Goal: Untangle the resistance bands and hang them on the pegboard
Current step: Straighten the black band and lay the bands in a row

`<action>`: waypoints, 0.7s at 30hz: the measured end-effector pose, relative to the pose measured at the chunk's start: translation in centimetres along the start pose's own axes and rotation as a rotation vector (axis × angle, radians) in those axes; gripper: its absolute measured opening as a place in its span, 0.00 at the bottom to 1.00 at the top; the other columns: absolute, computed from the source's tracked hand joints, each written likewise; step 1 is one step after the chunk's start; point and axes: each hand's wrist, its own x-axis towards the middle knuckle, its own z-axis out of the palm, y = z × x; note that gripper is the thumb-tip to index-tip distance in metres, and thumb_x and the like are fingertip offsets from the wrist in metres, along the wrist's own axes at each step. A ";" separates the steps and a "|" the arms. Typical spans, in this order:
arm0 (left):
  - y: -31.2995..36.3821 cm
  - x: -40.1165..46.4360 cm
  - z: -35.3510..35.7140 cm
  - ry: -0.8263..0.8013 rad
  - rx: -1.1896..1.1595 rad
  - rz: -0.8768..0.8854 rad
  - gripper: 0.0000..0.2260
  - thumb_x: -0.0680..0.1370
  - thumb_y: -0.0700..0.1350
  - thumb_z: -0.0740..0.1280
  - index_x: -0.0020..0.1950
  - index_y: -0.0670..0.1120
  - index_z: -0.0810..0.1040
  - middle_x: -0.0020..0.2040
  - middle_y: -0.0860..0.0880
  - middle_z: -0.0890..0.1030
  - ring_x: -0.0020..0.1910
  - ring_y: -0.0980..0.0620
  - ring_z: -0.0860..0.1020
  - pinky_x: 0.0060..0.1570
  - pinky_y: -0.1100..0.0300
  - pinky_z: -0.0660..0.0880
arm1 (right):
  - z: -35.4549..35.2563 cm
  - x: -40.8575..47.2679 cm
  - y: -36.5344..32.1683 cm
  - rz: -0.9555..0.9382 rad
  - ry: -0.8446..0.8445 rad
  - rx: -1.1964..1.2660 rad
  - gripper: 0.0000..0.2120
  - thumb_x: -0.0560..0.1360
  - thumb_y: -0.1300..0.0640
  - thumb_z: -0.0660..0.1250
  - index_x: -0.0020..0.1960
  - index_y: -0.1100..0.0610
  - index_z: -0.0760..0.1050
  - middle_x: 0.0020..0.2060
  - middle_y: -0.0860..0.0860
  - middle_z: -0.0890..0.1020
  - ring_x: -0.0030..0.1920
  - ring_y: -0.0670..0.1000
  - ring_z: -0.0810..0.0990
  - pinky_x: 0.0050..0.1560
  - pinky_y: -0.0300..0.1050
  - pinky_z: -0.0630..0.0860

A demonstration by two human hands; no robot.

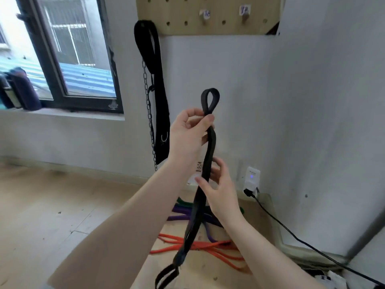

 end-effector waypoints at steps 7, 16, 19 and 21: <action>6.8 0.6 2.7 -0.033 -0.098 0.162 0.05 0.75 0.36 0.68 0.45 0.45 0.73 0.37 0.48 0.77 0.40 0.51 0.78 0.45 0.57 0.79 | -2.4 2.0 -6.3 -0.192 0.059 0.146 0.22 0.77 0.62 0.64 0.57 0.35 0.67 0.47 0.46 0.81 0.48 0.39 0.79 0.48 0.29 0.74; -2.7 -0.3 -5.8 0.025 0.167 -0.391 0.11 0.80 0.44 0.61 0.61 0.41 0.72 0.56 0.44 0.79 0.53 0.50 0.79 0.58 0.54 0.75 | -2.3 0.5 -3.6 0.033 0.035 0.180 0.09 0.76 0.63 0.66 0.49 0.50 0.71 0.43 0.52 0.82 0.39 0.42 0.82 0.48 0.42 0.78; -7.9 -4.7 -7.6 -0.075 0.258 -0.567 0.12 0.81 0.47 0.60 0.54 0.40 0.77 0.51 0.45 0.83 0.50 0.50 0.82 0.52 0.57 0.77 | -1.3 0.6 -0.9 0.160 0.021 0.141 0.08 0.75 0.63 0.67 0.44 0.50 0.74 0.42 0.54 0.83 0.43 0.50 0.83 0.51 0.53 0.79; -10.2 -7.1 -8.2 -0.145 0.274 -0.560 0.09 0.81 0.46 0.60 0.50 0.43 0.77 0.47 0.45 0.82 0.47 0.49 0.81 0.49 0.58 0.78 | -0.5 0.4 0.8 0.222 0.013 0.129 0.08 0.74 0.62 0.68 0.43 0.49 0.74 0.44 0.56 0.82 0.47 0.54 0.83 0.50 0.57 0.79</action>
